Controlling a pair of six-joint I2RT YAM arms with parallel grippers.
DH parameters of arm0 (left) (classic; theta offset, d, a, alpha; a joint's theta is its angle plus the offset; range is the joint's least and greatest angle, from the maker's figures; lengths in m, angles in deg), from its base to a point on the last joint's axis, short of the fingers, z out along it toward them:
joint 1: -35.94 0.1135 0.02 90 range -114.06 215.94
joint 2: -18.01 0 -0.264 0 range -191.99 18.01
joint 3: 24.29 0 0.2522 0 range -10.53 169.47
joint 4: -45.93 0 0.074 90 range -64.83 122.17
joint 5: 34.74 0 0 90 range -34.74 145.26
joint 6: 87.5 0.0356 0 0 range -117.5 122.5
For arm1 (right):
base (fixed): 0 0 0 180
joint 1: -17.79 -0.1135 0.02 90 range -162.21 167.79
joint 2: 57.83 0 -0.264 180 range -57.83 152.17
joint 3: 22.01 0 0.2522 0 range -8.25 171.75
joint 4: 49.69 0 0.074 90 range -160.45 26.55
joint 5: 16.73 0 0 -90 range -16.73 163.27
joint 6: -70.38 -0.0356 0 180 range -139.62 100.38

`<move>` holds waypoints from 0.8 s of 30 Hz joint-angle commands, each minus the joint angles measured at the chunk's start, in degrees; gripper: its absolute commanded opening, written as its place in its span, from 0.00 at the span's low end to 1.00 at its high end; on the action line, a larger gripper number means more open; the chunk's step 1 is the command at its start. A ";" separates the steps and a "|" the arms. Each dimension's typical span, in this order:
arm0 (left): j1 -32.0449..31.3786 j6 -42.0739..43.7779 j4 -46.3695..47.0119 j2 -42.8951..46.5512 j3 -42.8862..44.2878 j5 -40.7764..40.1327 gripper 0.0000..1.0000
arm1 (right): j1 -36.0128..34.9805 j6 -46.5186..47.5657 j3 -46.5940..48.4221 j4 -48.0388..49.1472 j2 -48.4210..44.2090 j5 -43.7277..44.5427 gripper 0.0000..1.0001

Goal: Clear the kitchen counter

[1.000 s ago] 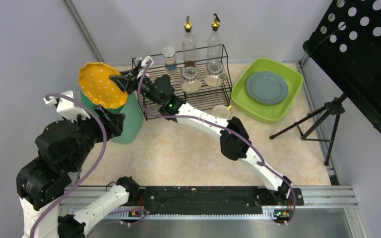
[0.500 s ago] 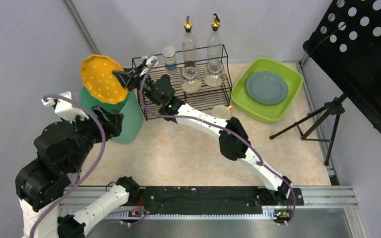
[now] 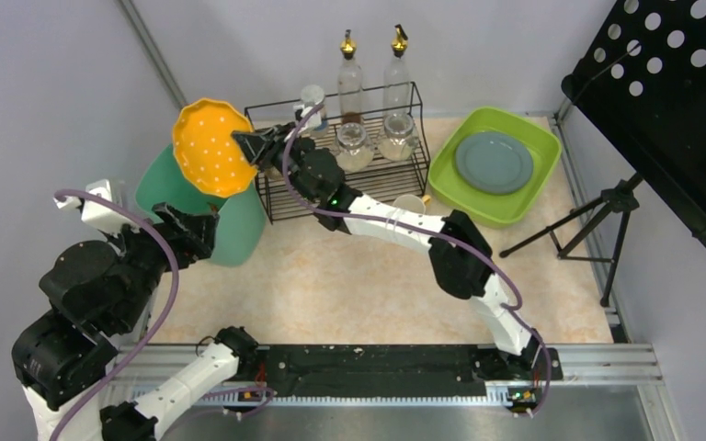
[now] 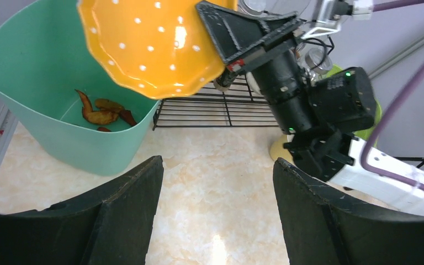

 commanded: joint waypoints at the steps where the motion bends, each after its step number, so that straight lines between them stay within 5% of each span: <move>1: 0.09 -0.45 3.05 0.49 0.92 0.78 0.77 | 0.44 -1.94 -7.05 14.64 -18.67 3.72 0.00; 10: 0.09 -0.73 4.73 0.59 -0.77 1.66 0.77 | 3.70 -1.82 -26.07 14.59 -38.24 8.31 0.00; 24: 0.03 -0.38 8.82 0.13 -3.94 4.75 0.77 | 11.12 9.54 -44.09 -9.43 -70.12 24.18 0.00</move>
